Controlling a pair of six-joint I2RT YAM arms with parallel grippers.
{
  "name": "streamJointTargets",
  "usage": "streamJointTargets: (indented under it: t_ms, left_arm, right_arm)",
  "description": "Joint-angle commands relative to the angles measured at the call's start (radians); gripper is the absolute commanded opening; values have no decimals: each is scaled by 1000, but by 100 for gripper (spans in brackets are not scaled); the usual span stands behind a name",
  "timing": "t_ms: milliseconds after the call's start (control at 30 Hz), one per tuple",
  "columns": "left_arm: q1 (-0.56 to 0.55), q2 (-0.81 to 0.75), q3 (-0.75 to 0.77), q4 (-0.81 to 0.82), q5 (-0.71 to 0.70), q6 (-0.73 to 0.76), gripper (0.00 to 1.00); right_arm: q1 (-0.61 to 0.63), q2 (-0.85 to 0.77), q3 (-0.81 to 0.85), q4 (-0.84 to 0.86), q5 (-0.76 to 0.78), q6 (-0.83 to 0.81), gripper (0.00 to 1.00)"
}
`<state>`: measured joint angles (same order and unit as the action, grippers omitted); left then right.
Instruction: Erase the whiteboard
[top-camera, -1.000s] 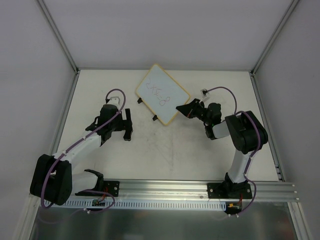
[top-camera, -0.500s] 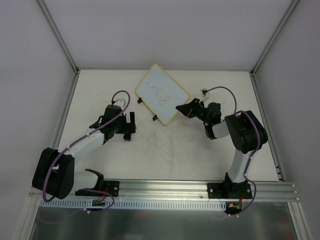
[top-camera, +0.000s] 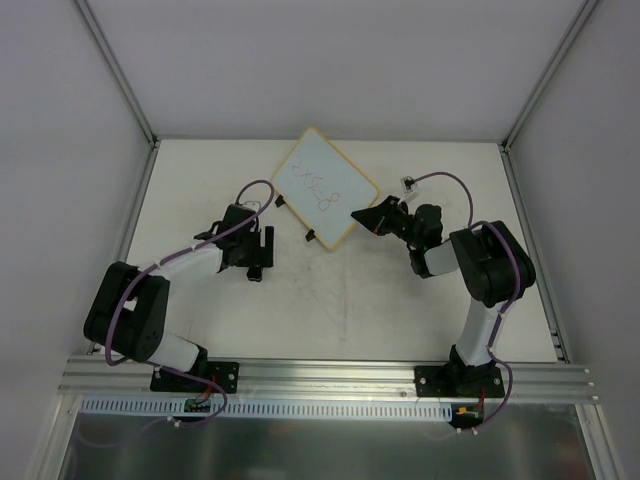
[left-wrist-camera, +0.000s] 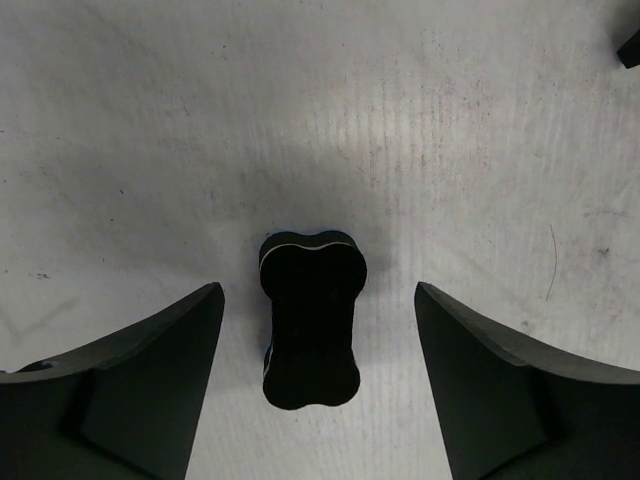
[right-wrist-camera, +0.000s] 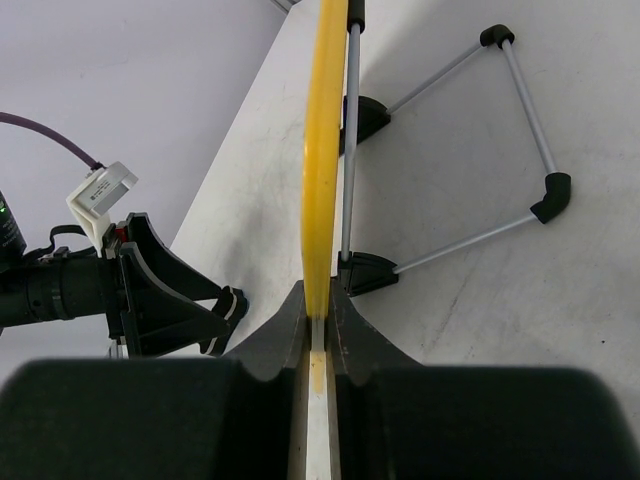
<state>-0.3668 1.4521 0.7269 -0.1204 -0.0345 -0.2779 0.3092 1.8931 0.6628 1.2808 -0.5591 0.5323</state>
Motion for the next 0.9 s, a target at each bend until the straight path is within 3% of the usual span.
streamJointTargets:
  t_ms: [0, 200, 533, 700, 867]
  left_arm:
    - [-14, 16, 42, -42, -21, 9, 76]
    - [-18, 44, 66, -73, -28, 5, 67]
    - [-18, 77, 89, -107, -12, 0, 38]
    - [-24, 68, 86, -110, -10, -12, 35]
    - [-27, 54, 85, -113, -18, -14, 12]
  right_arm:
    - [-1, 0, 35, 166, -25, -2, 0]
    - [-9, -2, 35, 166, -25, 6, 0]
    - [-12, 0, 35, 166, -27, 12, 0]
    - [-15, 0, 34, 166, -27, 15, 0]
    - [-15, 1, 35, 166, -27, 20, 0]
